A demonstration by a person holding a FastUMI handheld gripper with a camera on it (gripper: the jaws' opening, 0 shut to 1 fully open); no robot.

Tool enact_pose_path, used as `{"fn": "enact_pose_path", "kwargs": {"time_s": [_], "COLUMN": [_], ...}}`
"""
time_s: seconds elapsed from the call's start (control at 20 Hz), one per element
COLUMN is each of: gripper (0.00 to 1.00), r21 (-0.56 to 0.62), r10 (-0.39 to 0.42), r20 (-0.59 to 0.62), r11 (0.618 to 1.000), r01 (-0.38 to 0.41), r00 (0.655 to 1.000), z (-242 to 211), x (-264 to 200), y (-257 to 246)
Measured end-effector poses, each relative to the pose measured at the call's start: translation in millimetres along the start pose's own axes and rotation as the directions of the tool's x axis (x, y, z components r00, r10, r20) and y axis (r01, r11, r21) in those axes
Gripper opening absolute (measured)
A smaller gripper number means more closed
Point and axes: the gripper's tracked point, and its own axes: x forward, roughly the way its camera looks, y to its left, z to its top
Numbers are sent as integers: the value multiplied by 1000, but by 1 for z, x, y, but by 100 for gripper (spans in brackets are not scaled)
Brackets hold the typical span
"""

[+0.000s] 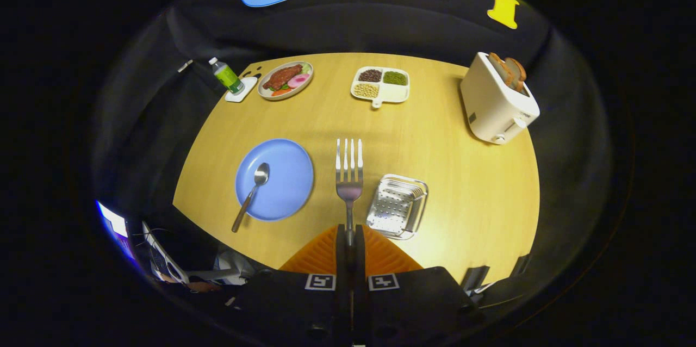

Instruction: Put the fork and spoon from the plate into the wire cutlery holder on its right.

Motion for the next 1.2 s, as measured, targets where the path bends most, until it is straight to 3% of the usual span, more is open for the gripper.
{"fn": "enact_pose_path", "kwargs": {"time_s": [0.2, 0.4, 0.75, 1.0, 1.2], "gripper": [7, 7, 7, 8, 10], "r21": [4, -4, -122, -197, -195], "r10": [-14, 17, -36, -90, -94], "r20": [-136, -284, -487, -629, -648], "r11": [1000, 1000, 992, 979, 980], "r01": [15, -19, -27, -46, -45], "r00": [991, 959, 872, 772, 756], "z": [-29, -48, -49, -52, -46], "x": [2, 14, 38, 45, 59], "y": [-42, -53, -64, -66, -62]}}
